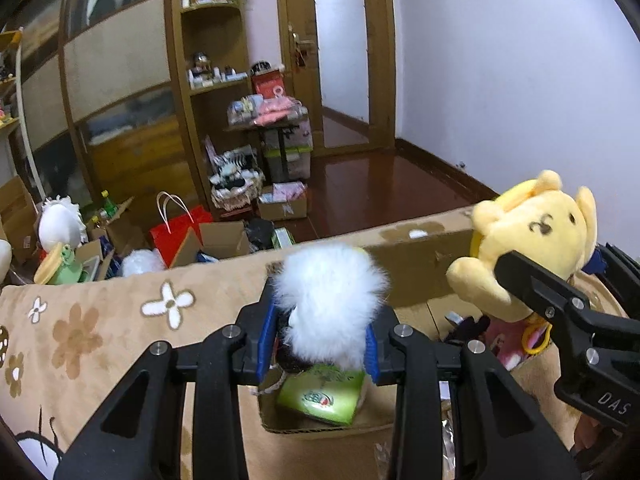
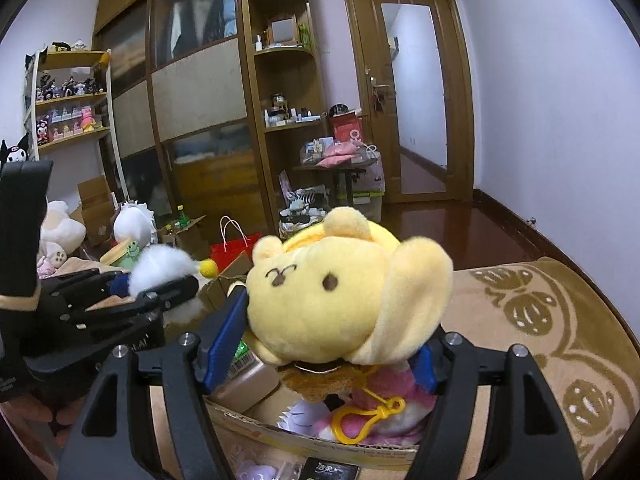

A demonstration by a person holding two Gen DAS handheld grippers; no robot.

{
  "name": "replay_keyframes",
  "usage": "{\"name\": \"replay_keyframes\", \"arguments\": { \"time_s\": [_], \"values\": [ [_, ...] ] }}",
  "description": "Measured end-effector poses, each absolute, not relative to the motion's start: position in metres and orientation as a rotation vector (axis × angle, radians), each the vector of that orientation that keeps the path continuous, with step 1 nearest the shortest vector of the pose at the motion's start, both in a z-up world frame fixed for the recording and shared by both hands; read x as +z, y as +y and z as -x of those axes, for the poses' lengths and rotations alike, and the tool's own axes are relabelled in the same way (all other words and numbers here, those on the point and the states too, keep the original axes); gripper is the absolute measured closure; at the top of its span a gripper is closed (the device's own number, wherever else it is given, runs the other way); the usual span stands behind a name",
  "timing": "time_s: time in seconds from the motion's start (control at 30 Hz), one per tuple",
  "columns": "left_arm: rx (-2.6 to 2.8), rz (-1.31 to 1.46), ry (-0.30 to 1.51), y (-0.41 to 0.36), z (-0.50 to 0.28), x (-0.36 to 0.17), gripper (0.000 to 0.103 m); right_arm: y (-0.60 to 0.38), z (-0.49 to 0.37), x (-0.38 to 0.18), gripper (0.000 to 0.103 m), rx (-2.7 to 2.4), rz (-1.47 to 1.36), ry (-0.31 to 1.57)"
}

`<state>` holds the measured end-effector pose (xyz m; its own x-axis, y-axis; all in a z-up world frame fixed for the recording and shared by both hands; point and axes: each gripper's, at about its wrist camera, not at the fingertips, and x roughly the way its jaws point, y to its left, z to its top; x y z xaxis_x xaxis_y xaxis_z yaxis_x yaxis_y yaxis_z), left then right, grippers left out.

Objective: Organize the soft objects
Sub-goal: 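Open both tools to drop the plushes into the box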

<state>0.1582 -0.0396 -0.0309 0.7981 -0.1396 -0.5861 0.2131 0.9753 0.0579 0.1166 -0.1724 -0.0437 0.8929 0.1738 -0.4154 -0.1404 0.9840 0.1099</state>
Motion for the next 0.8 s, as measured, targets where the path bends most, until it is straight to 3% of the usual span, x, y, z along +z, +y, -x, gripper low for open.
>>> {"name": "replay_keyframes", "arguments": {
  "time_s": [0.47,0.6,0.8],
  "values": [
    [-0.188,-0.112,0.722,-0.039,-0.17,-0.049,0.063,-0.167,-0.118,-0.045,0.025,0.15,-0.042,0.462],
    [-0.185,-0.12,0.695,-0.039,-0.168,-0.047,0.045,-0.169,-0.117,-0.046,0.019,0.145,-0.059,0.467],
    [-0.189,-0.129,0.69,-0.039,-0.165,-0.046,0.033,-0.175,-0.115,-0.044,0.015,0.14,-0.087,0.468]
  ]
}}
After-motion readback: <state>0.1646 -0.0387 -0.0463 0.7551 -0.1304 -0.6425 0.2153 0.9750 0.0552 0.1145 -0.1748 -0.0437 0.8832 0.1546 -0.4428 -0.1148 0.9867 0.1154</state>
